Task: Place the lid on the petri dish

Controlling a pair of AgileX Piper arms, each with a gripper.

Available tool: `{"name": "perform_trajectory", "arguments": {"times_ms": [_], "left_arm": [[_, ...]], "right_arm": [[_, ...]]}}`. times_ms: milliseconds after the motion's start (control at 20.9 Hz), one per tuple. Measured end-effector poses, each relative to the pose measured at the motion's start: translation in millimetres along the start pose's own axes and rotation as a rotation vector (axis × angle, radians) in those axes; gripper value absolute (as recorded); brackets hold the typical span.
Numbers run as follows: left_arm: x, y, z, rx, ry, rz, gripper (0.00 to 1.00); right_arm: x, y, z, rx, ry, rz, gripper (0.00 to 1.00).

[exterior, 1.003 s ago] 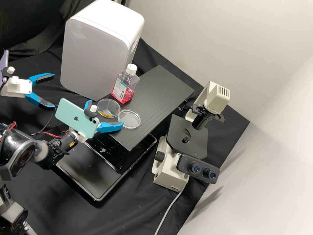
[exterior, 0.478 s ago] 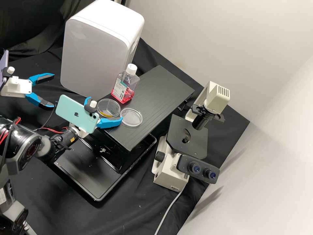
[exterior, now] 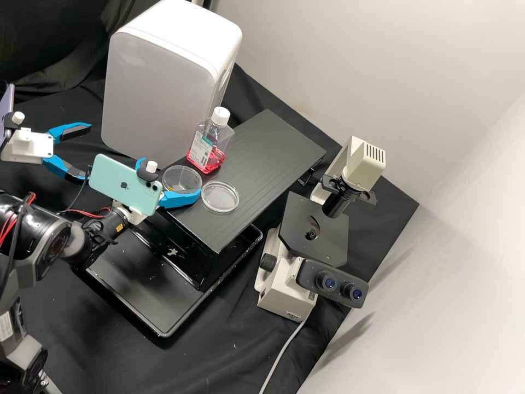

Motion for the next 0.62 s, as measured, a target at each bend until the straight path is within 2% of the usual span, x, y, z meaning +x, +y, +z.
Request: {"name": "perform_trajectory", "arguments": {"times_ms": [191,430,621], "left_arm": [[0.0,0.0,0.0,0.000,0.000,0.000,1.00],[0.0,0.0,0.0,0.000,0.000,0.000,1.00],[0.0,0.0,0.0,0.000,0.000,0.000,1.00]], "right_arm": [[2.1,-1.0,2.2,-0.001,-0.005,0.005,1.00],[5.6,2.4,12.4,-0.010,-0.033,0.014,1.00],[8.6,7.7,18.6,-0.020,-0.038,0.036,1.00]]}}
